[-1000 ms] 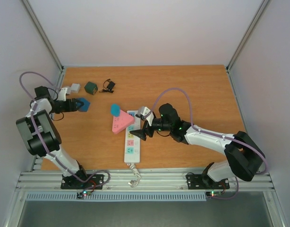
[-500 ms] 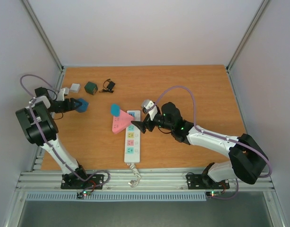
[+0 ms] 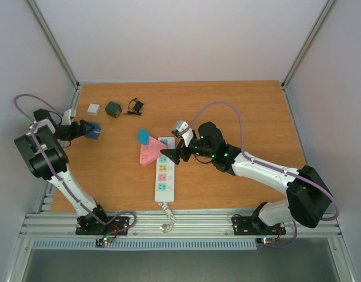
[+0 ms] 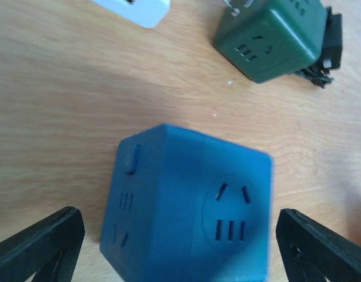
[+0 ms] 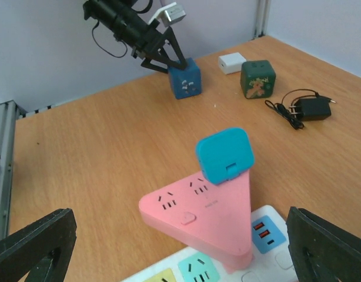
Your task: Pull the plug off the socket
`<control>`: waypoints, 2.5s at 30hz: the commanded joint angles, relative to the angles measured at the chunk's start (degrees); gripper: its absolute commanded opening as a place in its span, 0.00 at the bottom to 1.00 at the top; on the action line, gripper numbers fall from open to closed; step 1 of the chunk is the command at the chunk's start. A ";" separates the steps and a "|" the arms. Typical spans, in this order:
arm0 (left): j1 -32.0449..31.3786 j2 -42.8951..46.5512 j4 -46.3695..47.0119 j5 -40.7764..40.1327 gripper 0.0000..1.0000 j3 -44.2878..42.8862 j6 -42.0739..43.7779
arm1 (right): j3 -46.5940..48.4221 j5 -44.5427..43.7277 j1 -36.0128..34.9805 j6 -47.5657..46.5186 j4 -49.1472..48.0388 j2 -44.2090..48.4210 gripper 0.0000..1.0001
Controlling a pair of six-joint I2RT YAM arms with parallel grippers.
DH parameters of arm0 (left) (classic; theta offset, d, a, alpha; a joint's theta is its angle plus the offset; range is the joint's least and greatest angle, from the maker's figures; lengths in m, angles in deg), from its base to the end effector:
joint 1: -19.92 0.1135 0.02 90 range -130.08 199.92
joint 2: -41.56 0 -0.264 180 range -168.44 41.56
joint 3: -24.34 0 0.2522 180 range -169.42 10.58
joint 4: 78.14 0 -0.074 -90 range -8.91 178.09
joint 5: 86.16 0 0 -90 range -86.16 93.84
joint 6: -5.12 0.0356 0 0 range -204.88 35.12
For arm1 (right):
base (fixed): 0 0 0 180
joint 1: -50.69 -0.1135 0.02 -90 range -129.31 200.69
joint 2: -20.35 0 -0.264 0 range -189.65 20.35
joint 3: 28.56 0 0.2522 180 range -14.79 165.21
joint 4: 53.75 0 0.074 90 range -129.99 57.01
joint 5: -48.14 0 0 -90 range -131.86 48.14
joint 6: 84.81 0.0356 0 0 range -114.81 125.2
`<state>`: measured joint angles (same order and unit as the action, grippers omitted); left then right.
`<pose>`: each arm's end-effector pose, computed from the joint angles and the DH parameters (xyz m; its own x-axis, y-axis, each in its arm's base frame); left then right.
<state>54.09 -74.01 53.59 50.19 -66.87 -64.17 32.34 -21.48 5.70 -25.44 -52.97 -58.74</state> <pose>0.3397 0.1995 0.1535 -0.8125 -0.2565 -0.5235 0.0838 0.8372 -0.5404 0.2113 0.2288 0.2591 0.2585 -0.4169 -0.8714 -0.8878 0.2530 -0.3844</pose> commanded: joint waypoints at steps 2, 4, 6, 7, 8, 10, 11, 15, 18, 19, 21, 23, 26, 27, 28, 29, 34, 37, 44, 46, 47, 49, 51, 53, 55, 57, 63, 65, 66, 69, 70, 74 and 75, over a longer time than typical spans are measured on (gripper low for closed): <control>0.47 0.31 3.04 -4.86 0.99 -1.04 -1.19 | 3.89 4.23 0.54 2.28 4.54 -1.73 0.99; 0.54 1.28 3.29 -5.78 1.00 -1.07 -0.94 | 4.58 5.64 0.96 2.89 5.23 -2.08 0.98; 0.54 3.18 3.24 -6.22 1.00 -0.84 -0.27 | 5.20 6.85 1.53 3.33 5.68 -2.50 0.98; 0.48 4.19 3.20 -6.29 1.00 -0.67 0.28 | 5.43 7.53 1.76 3.35 5.90 -2.74 0.98; 0.45 5.26 3.29 -6.29 1.00 -0.40 0.69 | 5.64 7.79 2.03 3.26 6.03 -3.00 0.99; 0.09 7.61 3.63 -7.91 1.00 0.30 1.58 | 6.17 8.09 2.47 3.16 6.05 -3.95 0.99; -0.16 8.88 3.72 -8.65 1.00 0.71 2.46 | 6.62 8.16 2.72 3.12 6.30 -4.56 0.99; -2.32 13.87 4.15 -12.34 1.00 2.74 5.51 | 8.77 10.39 4.22 3.83 7.48 -7.45 0.99; -4.30 18.12 5.95 -13.31 1.00 5.27 6.82 | 10.19 12.44 5.28 5.22 7.77 -9.41 0.98; -4.90 19.63 6.76 -13.46 1.00 6.09 6.41 | 10.70 13.01 5.57 5.76 8.04 -9.99 0.97; -5.52 22.33 7.27 -11.47 1.00 7.19 6.14 | 12.19 14.55 5.99 6.78 9.12 -11.56 0.94; -6.16 25.26 8.92 -9.92 1.00 8.40 5.06 | 13.88 16.25 6.32 7.76 10.56 -13.59 0.89; -8.25 28.33 8.50 -10.47 1.00 8.99 3.29 | 15.75 18.12 6.38 9.16 12.06 -16.19 0.79; -9.09 28.88 7.92 -11.27 1.00 8.68 2.76 | 16.19 18.75 6.40 9.52 12.32 -16.98 0.75; -10.06 29.34 7.23 -11.43 1.00 8.36 2.18 | 16.75 19.62 6.45 9.80 12.50 -17.90 0.70; -10.88 29.90 6.53 -11.30 1.00 8.33 2.33 | 17.29 20.09 6.45 10.18 12.48 -18.79 0.66; -17.09 32.41 4.62 -14.40 1.00 9.60 1.99 | 21.30 21.89 6.38 11.57 15.98 -24.73 0.50; -20.86 32.98 3.15 -14.79 1.00 10.46 0.34 | 23.72 23.18 6.45 13.10 16.91 -27.74 0.43; -30.92 34.70 3.84 -17.71 0.99 15.42 -5.93 | 26.72 23.54 6.41 15.00 18.73 -32.94 0.29; -33.42 34.77 4.36 -19.40 0.97 16.35 -8.53 | 27.11 23.22 6.49 14.99 19.24 -34.21 0.25; -34.86 34.53 4.11 -20.22 0.96 16.52 -9.43 | 27.07 23.14 6.56 15.05 19.41 -34.69 0.23; -37.40 33.87 3.73 -21.65 0.94 16.67 -11.57 | 26.68 23.27 6.78 15.20 19.68 -35.47 0.21; -38.85 33.22 3.75 -22.29 0.93 17.07 -13.71 | 26.07 23.54 7.18 15.24 19.89 -36.05 0.21; -40.78 32.39 3.72 -23.81 0.92 17.36 -16.56 | 25.19 23.73 7.51 15.18 20.13 -36.50 0.19; -42.30 31.65 3.79 -26.14 0.91 17.65 -19.08 | 24.36 23.82 7.73 14.95 20.42 -36.92 0.17; -43.46 31.61 4.09 -28.35 0.89 18.07 -20.92 | 23.57 23.98 7.88 14.74 20.46 -37.23 0.16; -47.51 32.78 4.26 -37.49 0.83 18.65 -26.00 | 21.56 25.27 9.45 14.79 20.28 -37.88 0.13; -48.90 32.64 3.99 -39.71 0.82 18.44 -27.24 | 21.01 25.72 10.01 14.81 20.11 -38.12 0.12; -49.59 32.53 4.00 -40.31 0.81 18.46 -27.55 | 20.86 25.88 10.21 14.82 20.09 -38.20 0.12; -51.92 32.10 4.71 -42.81 0.78 18.43 -28.29 | 20.28 26.22 10.28 14.83 20.07 -38.48 0.11; -52.30 31.94 4.93 -43.26 0.77 18.35 -28.48 | 20.09 26.28 10.28 14.81 20.06 -38.63 0.11; -53.39 30.90 4.88 -44.01 0.73 17.55 -28.77 | 19.44 25.71 10.28 14.56 20.27 -39.12 0.10; -53.72 30.77 4.96 -44.23 0.72 17.47 -28.79 | 19.26 25.56 10.29 14.55 20.22 -39.24 0.10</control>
<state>1.35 -41.90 57.05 8.84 -48.25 -91.36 54.24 7.63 15.77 -11.10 -37.53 -94.45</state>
